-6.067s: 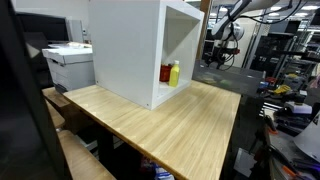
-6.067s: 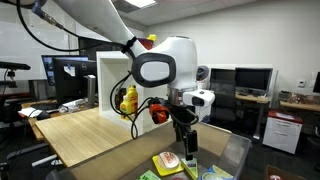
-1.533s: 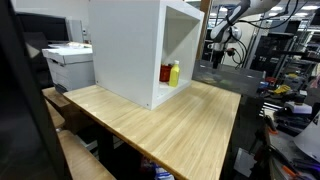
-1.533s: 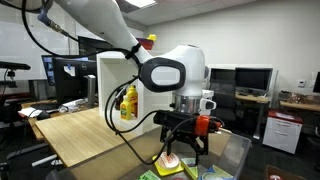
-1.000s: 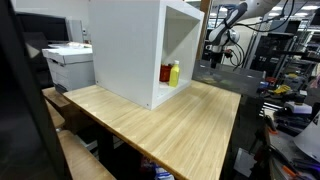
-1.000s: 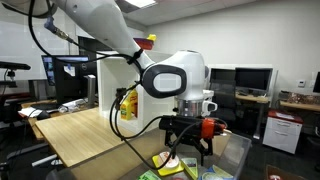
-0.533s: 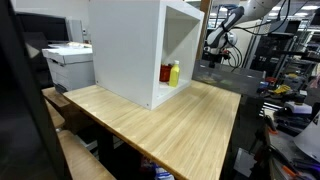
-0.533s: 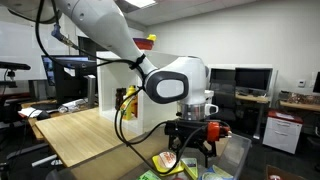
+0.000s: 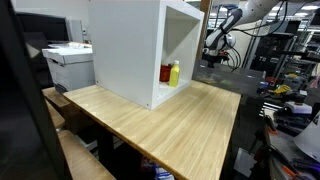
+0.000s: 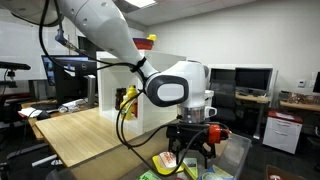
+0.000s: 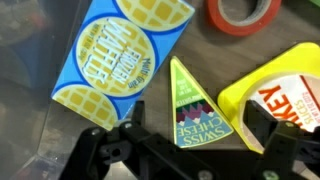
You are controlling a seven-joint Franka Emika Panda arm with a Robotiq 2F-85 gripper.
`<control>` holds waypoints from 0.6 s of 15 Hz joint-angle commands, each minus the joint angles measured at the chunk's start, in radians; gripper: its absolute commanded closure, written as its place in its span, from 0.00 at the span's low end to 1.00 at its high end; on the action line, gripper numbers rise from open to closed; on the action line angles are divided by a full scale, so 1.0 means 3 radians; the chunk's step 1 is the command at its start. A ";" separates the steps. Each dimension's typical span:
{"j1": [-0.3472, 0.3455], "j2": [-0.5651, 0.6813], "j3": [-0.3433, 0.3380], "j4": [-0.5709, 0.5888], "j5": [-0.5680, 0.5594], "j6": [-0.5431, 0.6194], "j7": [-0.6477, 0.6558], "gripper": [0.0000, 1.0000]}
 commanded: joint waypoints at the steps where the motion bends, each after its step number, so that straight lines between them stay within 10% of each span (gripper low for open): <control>1: -0.0067 0.0048 0.0060 0.0031 -0.0074 0.0103 -0.0135 0.00; 9: -0.0081 0.0090 0.0053 0.0094 -0.0094 0.0137 -0.0155 0.00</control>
